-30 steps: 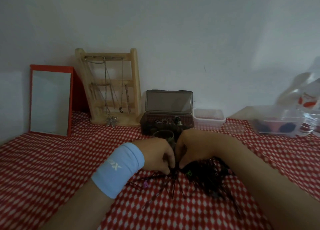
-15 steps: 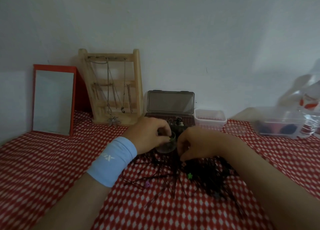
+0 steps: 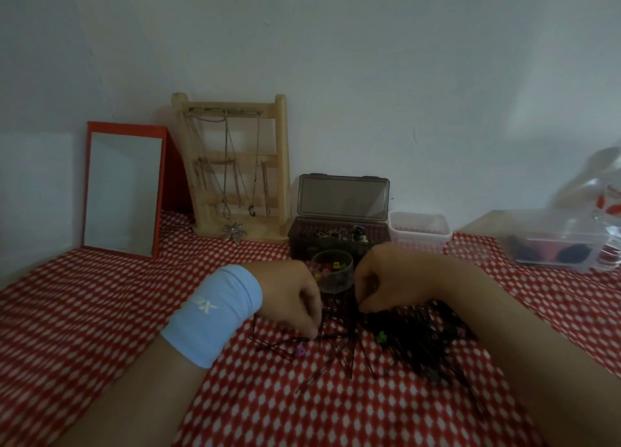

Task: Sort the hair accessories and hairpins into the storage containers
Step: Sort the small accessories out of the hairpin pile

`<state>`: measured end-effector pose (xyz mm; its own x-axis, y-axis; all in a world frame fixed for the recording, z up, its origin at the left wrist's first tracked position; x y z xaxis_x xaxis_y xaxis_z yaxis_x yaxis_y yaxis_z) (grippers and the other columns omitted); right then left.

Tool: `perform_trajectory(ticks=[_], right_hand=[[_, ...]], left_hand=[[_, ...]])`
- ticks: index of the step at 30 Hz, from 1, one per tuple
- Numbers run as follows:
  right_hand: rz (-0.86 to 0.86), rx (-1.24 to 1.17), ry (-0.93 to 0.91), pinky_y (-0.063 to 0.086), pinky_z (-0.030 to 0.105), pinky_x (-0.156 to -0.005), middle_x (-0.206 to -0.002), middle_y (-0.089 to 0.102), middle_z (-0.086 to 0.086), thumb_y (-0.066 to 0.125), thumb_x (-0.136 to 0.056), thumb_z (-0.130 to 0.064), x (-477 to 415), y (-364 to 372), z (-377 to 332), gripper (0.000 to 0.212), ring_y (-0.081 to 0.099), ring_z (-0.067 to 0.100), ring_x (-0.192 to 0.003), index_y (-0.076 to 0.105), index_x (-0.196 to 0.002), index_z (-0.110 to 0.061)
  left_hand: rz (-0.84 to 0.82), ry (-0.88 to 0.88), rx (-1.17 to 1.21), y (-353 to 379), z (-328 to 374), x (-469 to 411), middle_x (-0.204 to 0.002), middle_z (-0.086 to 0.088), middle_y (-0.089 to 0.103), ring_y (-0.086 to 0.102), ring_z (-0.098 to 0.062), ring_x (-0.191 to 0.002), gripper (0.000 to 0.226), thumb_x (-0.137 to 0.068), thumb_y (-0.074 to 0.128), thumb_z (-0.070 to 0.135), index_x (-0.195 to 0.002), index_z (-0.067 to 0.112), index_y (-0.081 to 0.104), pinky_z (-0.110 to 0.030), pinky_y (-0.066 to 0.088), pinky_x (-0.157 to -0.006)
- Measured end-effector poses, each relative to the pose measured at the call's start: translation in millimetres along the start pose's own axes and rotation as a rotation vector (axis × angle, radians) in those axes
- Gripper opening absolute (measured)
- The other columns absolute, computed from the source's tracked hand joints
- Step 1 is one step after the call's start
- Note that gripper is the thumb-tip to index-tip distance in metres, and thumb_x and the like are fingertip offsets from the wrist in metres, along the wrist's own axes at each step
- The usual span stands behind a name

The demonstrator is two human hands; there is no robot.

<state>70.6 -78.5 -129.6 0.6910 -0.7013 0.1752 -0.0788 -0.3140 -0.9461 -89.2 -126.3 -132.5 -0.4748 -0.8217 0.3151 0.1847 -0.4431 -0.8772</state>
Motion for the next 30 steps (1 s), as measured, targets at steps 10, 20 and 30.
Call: perform_trajectory(ticks=[10,20,30], right_hand=[[0.001,-0.049,-0.029,0.055,0.02,-0.083,-0.097,0.069,-0.022,0.079,-0.081,-0.034,1.0,5.8,-4.4,0.016,0.065,-0.003,-0.086,0.075,-0.097,-0.034],[0.054,-0.13,0.009,0.058,0.024,-0.073,-0.087,0.074,-0.01,0.076,-0.087,-0.03,3.1,-2.4,1.9,0.01,0.069,0.003,-0.067,0.071,-0.096,-0.029],[0.565,-0.185,-0.047,0.039,-0.001,-0.069,-0.099,0.062,-0.02,0.069,-0.092,-0.021,-2.4,-18.4,8.8,0.031,0.053,-0.022,-0.077,0.067,-0.123,-0.025]], left_hand=[[-0.068,0.024,0.018,14.6,-0.8,9.5,-0.097,0.018,0.071,0.064,0.002,-0.091,0.023,-0.081,0.077,0.026,-0.104,0.027,0.076,-0.008,0.048,-0.08],[0.554,0.104,0.263,-49.9,-3.1,-17.6,-0.091,0.016,0.071,0.066,0.004,-0.084,0.022,-0.084,0.074,0.015,-0.099,0.031,0.071,-0.022,0.055,-0.083],[0.377,-0.209,0.239,-23.9,-33.7,-44.3,-0.121,0.008,0.053,0.057,-0.011,-0.105,0.08,-0.069,0.081,0.051,-0.135,0.024,0.044,-0.03,0.048,-0.095]])
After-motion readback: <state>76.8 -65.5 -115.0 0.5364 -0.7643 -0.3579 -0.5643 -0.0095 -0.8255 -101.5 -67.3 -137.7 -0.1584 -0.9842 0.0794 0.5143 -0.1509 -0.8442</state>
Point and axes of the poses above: each hand's wrist, its own x-axis away from the middle knuckle, its own y-axis out of the palm, z = x × y, the point moved 5 cm from there along -x, towards the middle knuckle
